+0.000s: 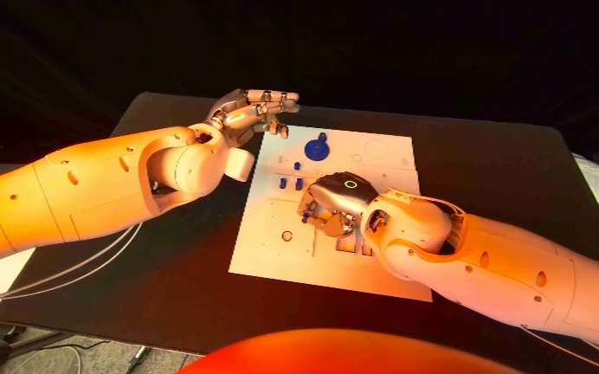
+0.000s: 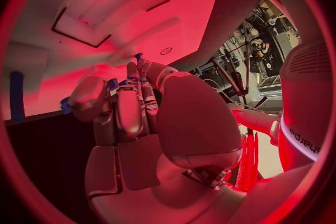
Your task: Assemble the parts on the task board
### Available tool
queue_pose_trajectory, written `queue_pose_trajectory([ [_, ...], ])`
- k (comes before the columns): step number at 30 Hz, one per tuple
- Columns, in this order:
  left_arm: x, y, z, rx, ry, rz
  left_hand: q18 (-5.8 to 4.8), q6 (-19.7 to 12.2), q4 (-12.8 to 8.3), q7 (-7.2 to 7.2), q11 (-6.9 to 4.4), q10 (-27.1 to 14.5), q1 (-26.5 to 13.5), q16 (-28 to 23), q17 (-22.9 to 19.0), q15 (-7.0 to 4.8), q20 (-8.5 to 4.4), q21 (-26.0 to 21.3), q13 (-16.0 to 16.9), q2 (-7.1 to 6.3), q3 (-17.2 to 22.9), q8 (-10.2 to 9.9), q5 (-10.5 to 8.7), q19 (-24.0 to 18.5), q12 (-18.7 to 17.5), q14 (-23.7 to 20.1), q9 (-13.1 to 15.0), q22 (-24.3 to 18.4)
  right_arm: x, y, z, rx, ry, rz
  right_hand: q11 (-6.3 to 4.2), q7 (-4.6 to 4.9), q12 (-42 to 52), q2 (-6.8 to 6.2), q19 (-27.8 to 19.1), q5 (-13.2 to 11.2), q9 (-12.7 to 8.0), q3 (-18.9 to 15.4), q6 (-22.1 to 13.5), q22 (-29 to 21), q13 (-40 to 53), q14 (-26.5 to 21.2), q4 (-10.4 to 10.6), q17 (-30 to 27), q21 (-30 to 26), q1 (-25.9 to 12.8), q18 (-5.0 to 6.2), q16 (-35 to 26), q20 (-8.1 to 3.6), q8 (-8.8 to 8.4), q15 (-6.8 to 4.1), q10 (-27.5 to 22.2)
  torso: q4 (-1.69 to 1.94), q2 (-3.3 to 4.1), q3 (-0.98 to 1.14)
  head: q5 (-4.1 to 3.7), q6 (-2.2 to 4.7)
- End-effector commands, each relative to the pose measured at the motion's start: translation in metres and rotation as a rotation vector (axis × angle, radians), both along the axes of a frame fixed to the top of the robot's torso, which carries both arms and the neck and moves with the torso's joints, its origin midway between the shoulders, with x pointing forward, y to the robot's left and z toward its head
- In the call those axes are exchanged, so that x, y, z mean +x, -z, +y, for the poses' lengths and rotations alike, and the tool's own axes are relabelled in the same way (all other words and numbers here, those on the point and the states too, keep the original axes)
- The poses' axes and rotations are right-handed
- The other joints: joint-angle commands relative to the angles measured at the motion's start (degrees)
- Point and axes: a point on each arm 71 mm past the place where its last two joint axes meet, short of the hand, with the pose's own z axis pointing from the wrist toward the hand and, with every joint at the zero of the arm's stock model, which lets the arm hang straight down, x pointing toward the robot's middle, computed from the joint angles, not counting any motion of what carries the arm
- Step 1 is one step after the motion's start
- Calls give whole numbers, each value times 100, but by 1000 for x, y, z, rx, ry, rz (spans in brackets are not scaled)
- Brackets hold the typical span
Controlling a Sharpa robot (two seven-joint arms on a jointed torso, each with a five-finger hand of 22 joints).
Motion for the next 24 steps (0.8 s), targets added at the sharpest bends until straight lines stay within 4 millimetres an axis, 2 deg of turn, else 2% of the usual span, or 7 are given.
queue_pose_trajectory([
  [1,-1,-1,-3,-2,23,-9,65,-37,-22,-4,1,-36,22,-13,-7,-2,19,-34,-2,11,-12,2,33,10,32,-41,-10,-7,-1,2,1,-15,-15,9,-4,14,22,8,20,29,4,17,19,-3,8,323,-26,8,31,-38,-6,19,-2,16,33,26,1,-2,-1,6,-5],
  [12,-1,-1,-3,-2,26,-8,65,-38,-24,-3,2,-39,23,-13,-8,-2,19,-35,-2,10,-14,2,33,11,33,-41,-10,-8,-1,7,2,-61,-14,26,17,32,-19,-16,7,32,8,-44,-2,-25,-20,316,-34,-9,17,-113,-3,15,15,-6,55,10,-4,2,0,12,-12],
  [15,-1,-1,-3,-2,26,-8,65,-38,-24,-3,2,-39,23,-13,-8,-2,19,-35,-2,10,-14,2,33,11,33,-41,-10,-8,-1,8,1,-64,-7,27,145,138,-187,-160,-129,12,-72,-200,-357,-343,-131,266,56,-179,-217,-350,39,-146,79,-156,165,-342,-4,-2,-2,10,-10],
  [16,-1,-1,-3,-2,26,-8,65,-38,-24,-3,2,-39,23,-13,-8,-2,19,-35,-2,10,-14,2,33,11,33,-41,-10,-8,0,8,1,-65,-3,27,212,204,-199,-250,-218,-62,-135,-314,-620,-544,-198,229,106,-295,-370,-469,75,-258,114,-161,225,-598,-4,-3,-1,9,-8],
  [17,-1,-1,-3,-2,26,-7,65,-38,-24,-3,2,-39,23,-13,-8,-2,19,-35,-2,10,-14,2,33,11,33,-41,-10,-8,0,9,1,-65,-1,27,230,206,-181,-281,-253,-94,-169,-383,-755,-613,-211,210,113,-340,-427,-495,90,-300,137,-162,224,-713,-4,-3,-1,9,-8],
  [19,-1,-1,-3,-3,26,-6,64,-40,-26,-2,4,-48,25,-12,-9,-1,19,-37,-3,10,-17,2,32,13,34,-42,-12,-11,1,9,1,-59,5,23,247,152,-156,-295,-289,-121,-219,-544,-965,-688,-211,184,128,-399,-494,-520,113,-344,163,-152,234,-935,-1,-2,0,6,0],
  [24,-1,-1,-2,-3,24,-3,64,-41,-31,-1,9,-68,28,-11,-10,1,20,-41,-6,8,-24,4,30,16,33,-44,-13,-15,1,6,-1,-24,18,1,276,116,-102,-246,-284,-79,-231,-714,-1068,-709,-202,180,107,-412,-514,-461,117,-325,178,-141,251,-1145,-14,-2,8,-6,20],
])
